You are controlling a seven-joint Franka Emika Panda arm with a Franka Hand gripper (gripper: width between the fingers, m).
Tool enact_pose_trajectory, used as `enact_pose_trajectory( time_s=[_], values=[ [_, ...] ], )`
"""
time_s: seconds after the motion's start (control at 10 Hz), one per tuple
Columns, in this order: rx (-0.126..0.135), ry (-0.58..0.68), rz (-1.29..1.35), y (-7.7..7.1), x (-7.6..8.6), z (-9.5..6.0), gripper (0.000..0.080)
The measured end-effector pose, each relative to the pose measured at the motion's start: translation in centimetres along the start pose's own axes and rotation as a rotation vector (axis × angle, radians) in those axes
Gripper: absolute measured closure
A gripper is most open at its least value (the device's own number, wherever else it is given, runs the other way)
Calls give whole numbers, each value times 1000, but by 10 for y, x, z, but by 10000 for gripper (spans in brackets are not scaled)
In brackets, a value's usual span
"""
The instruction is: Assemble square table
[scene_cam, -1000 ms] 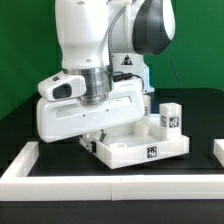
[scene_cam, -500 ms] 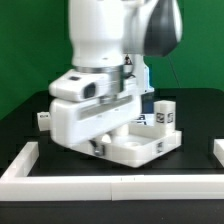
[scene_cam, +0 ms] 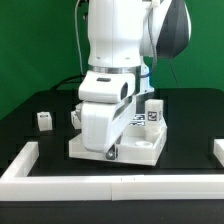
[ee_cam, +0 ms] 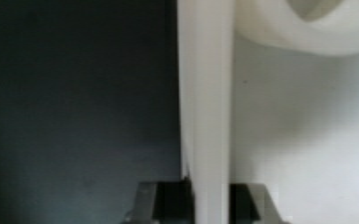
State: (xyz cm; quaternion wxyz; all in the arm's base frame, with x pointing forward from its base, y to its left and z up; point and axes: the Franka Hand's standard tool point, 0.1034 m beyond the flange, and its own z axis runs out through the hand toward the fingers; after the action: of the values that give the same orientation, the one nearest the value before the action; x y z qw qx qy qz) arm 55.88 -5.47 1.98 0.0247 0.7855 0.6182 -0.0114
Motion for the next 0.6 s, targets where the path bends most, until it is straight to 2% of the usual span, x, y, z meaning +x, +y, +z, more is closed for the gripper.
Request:
enact_pose_trajectory(
  time_s=[0.1,0.2,0.3,0.4,0.6],
  values=[
    [-3,-10,-71,1,0,0,740],
    [-25,-20,-162,9,21,-7,740],
    [-57,-6,-254,20,56,-10,740],
    [-86,0,-376,30,78,-6,742],
    [-82,1,-356,30,72,-3,746]
  ],
)
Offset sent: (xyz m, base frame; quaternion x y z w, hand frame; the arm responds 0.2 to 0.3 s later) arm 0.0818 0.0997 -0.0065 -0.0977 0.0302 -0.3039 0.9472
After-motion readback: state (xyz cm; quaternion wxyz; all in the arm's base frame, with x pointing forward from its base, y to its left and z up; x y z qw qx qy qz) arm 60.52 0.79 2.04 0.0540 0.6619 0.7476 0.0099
